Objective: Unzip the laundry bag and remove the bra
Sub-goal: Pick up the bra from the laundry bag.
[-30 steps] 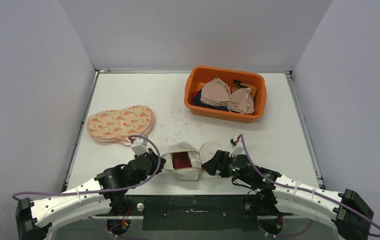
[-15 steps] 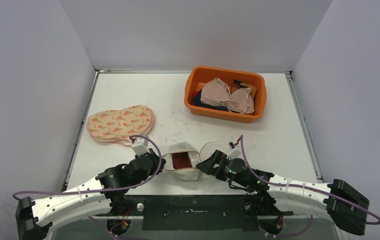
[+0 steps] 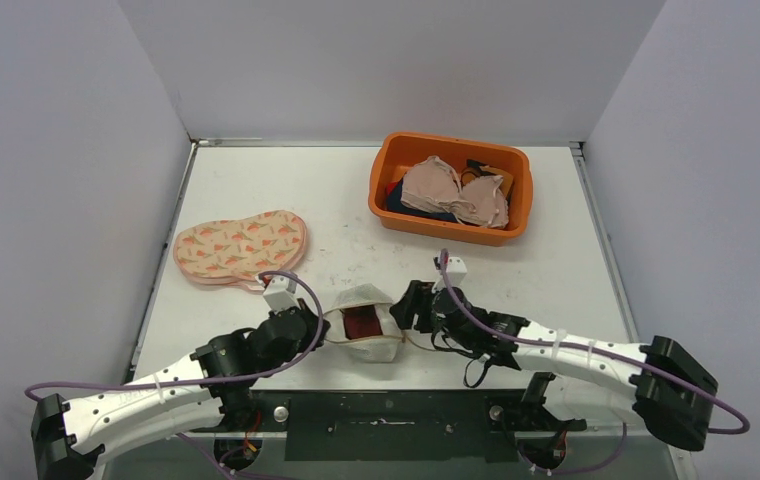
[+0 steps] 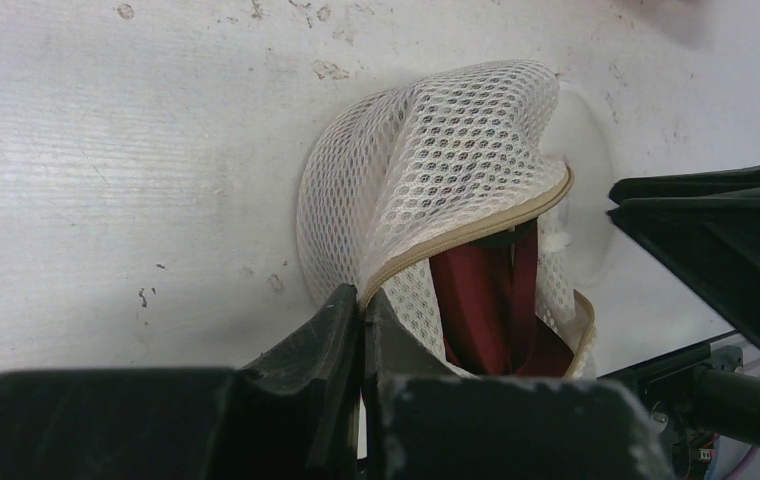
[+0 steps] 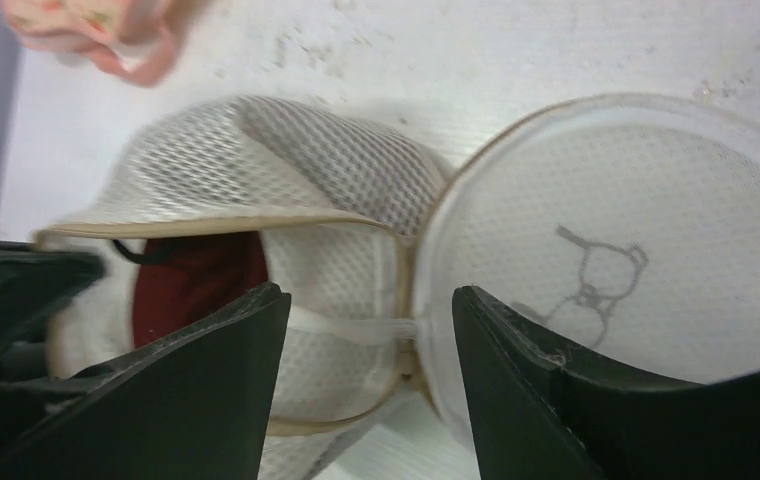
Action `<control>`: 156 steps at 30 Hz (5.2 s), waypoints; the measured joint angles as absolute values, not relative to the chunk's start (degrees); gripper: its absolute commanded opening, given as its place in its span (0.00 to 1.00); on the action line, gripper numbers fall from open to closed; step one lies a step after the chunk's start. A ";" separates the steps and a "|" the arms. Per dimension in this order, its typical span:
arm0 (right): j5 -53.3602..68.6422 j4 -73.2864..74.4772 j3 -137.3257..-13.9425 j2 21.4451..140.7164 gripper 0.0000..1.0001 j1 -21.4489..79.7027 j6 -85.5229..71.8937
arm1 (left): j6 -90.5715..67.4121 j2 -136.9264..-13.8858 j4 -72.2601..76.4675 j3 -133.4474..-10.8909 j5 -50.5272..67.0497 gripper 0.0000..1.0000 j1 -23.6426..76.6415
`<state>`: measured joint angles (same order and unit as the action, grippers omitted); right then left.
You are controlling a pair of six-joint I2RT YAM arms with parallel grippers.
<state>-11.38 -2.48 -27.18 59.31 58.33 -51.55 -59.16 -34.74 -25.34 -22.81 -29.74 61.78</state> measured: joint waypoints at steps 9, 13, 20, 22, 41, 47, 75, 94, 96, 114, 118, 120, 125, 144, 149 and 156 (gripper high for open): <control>-7.62 -2.83 -27.20 70.22 0.57 57.69 -47.22 | -59.18 -34.59 -26.22 -22.81 -29.54 0.00 61.76; -4.99 -5.72 -27.20 72.75 0.47 57.67 -46.94 | -59.18 -34.61 -26.20 -22.61 -29.52 0.00 61.76; -1.83 -9.54 -27.16 74.83 0.06 57.69 -47.00 | -59.24 -34.81 -26.33 -21.71 -29.08 0.00 61.76; -1.85 -9.43 -27.16 74.50 0.05 57.69 -46.70 | -59.27 -34.79 -26.30 -21.63 -29.06 0.00 61.76; -16.73 17.58 -47.22 53.58 0.05 58.41 -30.70 | -51.29 -41.60 -22.57 -39.81 -29.56 0.00 60.97; -19.59 18.65 -44.03 51.83 0.05 58.65 -29.85 | -49.36 -45.21 -15.92 -39.92 -29.30 0.00 60.75; -19.73 14.33 -26.44 46.92 0.11 59.75 -32.73 | -54.98 -45.84 -9.41 -22.72 -20.03 0.00 56.14; -9.23 17.26 -42.57 48.86 0.39 60.71 -28.51 | -56.45 -44.66 -8.49 -25.91 -16.38 0.04 56.14; -7.60 16.29 -43.05 52.71 0.39 61.36 -27.83 | -56.53 -44.64 -9.17 -26.17 -15.99 0.04 56.14; -7.81 17.23 -44.69 71.37 0.38 77.43 -19.77 | -56.38 -42.78 -17.02 -27.29 -12.71 0.03 56.14; -8.60 17.52 -44.66 72.18 0.43 78.91 -19.59 | -56.38 -41.80 -18.24 -27.29 -12.73 0.03 56.14; -9.28 17.87 -44.66 72.18 0.47 79.24 -19.66 | -56.34 -41.32 -18.68 -27.29 -12.86 0.01 56.14; -13.58 17.85 -44.66 69.93 0.54 79.48 -20.23 | -56.25 -41.08 -19.81 -27.27 -13.41 0.00 56.14; -17.10 10.59 -48.56 80.09 0.59 73.63 -24.95 | -56.10 -39.53 -20.38 -23.46 -13.93 0.00 56.14; -17.19 9.61 -48.77 81.80 0.68 73.89 -25.63 | -56.10 -39.16 -20.36 -23.18 -14.06 0.00 56.14; -18.35 9.10 -49.87 85.43 0.56 74.65 -26.33 | -56.12 -39.09 -20.21 -22.90 -14.11 0.00 56.14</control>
<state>-18.35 9.10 -49.87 85.43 74.65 -26.33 -56.12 -39.09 -20.21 -22.90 -14.11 56.14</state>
